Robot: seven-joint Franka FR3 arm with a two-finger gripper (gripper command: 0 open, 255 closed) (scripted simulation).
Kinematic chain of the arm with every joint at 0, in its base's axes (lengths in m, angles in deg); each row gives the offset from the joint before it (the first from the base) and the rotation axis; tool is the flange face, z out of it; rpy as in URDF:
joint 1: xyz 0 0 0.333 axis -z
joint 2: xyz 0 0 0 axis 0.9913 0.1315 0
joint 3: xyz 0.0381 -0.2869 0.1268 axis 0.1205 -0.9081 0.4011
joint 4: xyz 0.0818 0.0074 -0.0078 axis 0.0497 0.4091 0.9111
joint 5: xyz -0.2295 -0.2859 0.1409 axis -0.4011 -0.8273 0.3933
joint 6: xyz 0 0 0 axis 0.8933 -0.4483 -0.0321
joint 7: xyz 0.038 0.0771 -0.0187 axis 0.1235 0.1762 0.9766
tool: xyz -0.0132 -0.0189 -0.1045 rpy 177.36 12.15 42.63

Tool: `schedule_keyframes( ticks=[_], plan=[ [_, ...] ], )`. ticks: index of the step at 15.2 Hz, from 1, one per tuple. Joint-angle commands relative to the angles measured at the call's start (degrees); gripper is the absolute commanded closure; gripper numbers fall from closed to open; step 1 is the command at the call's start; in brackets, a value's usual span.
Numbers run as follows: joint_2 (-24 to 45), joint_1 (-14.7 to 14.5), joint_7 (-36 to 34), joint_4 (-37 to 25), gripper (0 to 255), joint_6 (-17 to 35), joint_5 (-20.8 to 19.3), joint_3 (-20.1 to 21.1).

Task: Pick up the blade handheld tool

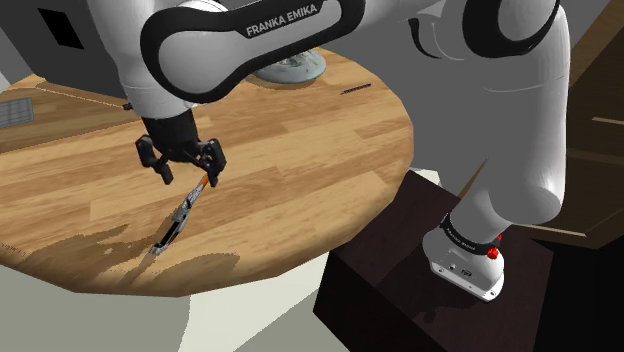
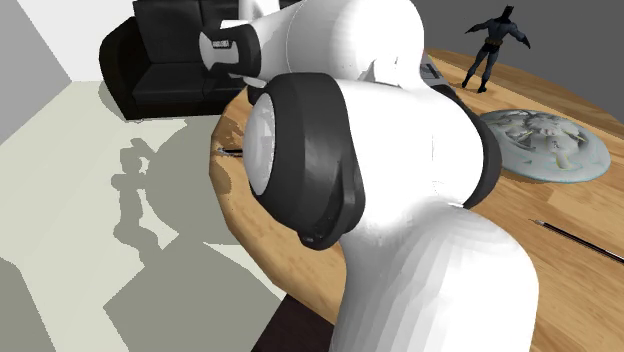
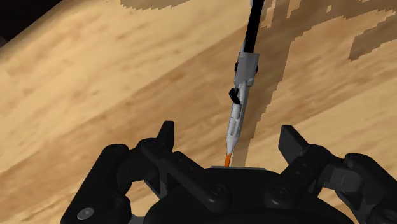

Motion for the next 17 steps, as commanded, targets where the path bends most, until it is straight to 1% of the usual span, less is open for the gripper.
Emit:
schedule_keyframes(
  ticks=[1, 7, 9, 10, 17],
  plan=[
    [2.7, -1.7, -1.2, -2.9, 0, -0.4, -1.2, -1.0],
    [4.2, -1.7, -1.6, 0.0, 0, 3.8, -2.2, -1.7],
    [4.2, -1.7, -1.6, 0.1, 0, 3.8, -2.2, -1.7],
    [4.3, -1.7, -1.6, -0.1, 255, 3.8, -2.2, -1.7],
    [4.2, -1.7, -1.6, 0.0, 255, 3.8, -2.2, -1.7]
  ],
)
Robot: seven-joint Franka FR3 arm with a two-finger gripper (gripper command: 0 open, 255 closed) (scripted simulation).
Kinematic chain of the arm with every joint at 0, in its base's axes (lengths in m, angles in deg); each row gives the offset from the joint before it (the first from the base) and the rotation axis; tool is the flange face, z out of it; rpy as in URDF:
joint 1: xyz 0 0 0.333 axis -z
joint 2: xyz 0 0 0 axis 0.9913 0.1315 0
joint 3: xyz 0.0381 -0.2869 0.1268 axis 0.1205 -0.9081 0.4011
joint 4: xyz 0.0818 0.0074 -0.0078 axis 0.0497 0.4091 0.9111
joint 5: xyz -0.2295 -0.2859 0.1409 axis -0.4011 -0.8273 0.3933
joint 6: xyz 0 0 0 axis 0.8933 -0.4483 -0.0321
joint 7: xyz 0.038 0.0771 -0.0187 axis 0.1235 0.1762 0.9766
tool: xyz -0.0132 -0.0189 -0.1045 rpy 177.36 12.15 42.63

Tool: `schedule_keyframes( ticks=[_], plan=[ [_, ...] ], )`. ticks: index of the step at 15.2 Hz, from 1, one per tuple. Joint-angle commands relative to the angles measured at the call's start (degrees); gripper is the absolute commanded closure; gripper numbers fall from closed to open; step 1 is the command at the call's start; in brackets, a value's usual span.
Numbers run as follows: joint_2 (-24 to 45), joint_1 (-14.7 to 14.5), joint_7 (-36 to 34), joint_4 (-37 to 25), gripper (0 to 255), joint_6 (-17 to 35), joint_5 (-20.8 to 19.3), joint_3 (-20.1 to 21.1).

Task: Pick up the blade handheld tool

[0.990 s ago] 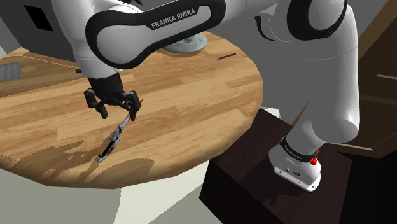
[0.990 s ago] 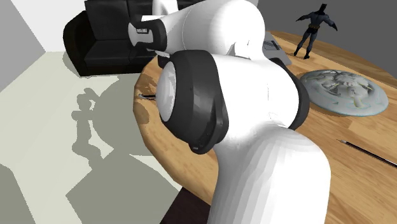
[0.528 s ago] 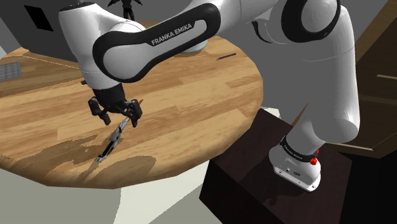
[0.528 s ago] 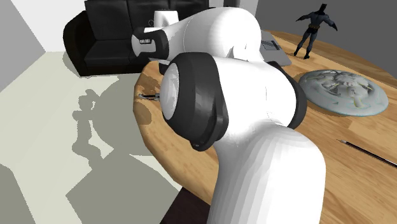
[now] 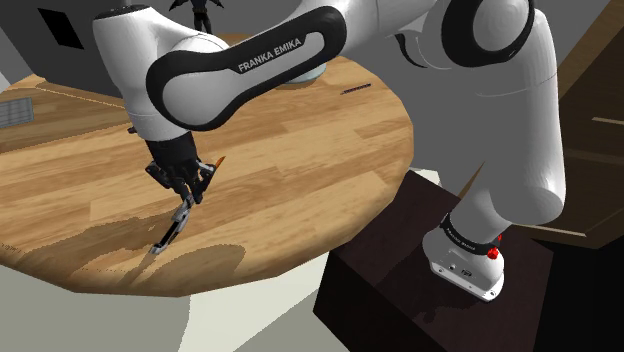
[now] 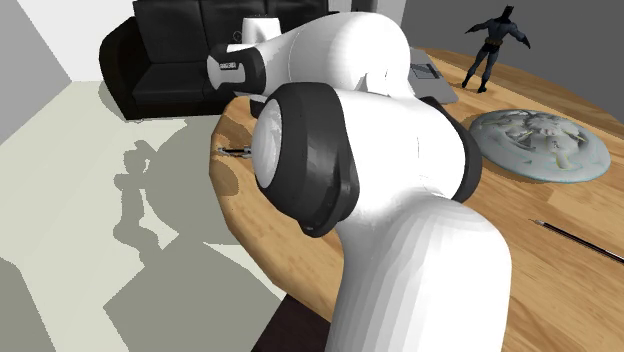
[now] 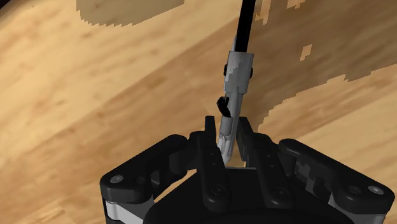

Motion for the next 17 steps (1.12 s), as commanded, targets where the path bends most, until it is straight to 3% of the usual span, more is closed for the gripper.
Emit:
schedule_keyframes(
  ticks=[1, 17],
  plan=[
    [0.0, 0.0, 0.0, 0.0, 255, 0.0, 0.0, 0.0],
    [-2.7, -0.6, 0.8, -7.9, 255, -10.0, 1.8, 1.3]
  ],
)
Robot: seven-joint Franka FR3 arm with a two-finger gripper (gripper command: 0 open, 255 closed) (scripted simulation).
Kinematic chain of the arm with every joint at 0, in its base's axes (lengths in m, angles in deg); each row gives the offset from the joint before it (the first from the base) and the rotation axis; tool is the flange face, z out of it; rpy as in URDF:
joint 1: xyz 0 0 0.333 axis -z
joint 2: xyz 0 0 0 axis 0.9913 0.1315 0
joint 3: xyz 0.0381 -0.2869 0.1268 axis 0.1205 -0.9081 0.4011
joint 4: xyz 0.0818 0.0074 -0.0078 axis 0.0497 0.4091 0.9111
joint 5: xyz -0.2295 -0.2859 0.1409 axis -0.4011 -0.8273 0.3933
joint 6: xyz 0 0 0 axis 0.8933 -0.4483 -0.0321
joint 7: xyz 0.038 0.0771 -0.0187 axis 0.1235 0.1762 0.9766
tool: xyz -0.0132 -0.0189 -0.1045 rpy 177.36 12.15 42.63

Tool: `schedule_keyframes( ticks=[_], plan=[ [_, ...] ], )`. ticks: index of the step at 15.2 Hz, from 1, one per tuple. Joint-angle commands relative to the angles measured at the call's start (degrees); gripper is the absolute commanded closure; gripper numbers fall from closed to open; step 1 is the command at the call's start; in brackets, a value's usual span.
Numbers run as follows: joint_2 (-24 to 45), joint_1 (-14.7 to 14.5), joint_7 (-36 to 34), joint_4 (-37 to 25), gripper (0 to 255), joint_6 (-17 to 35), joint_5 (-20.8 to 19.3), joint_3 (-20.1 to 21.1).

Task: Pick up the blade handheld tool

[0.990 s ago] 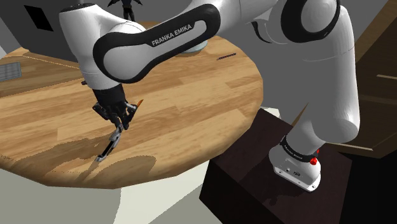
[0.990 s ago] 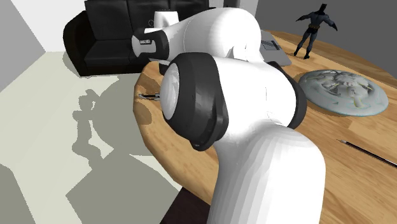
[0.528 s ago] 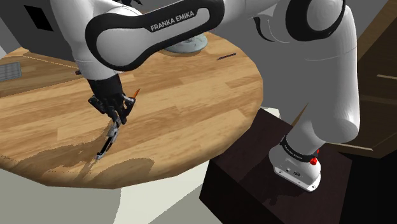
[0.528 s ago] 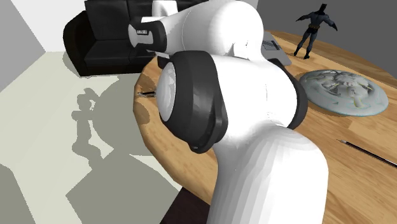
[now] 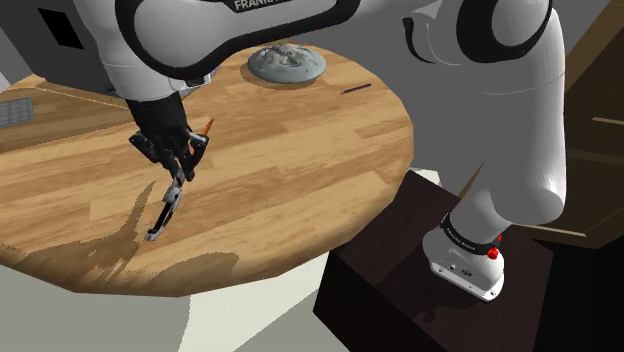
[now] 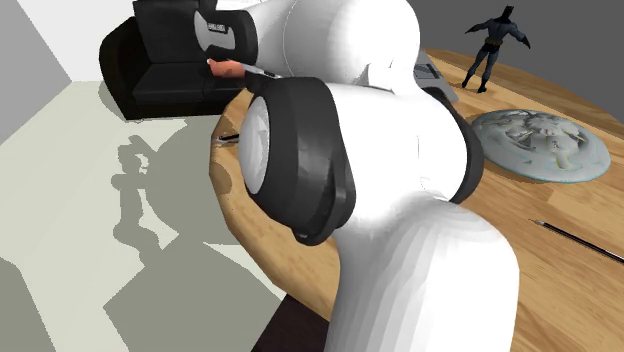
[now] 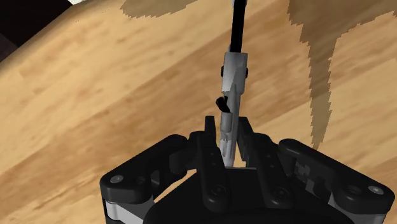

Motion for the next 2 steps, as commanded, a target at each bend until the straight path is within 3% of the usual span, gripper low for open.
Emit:
schedule_keyframes(
  ticks=[1, 2],
  plan=[
    [-0.1, -0.1, 0.0, -0.8, 255, -0.9, 0.1, 0.1],
    [-0.1, -0.1, 0.0, -0.8, 255, -0.9, 0.1, 0.1]
  ],
)
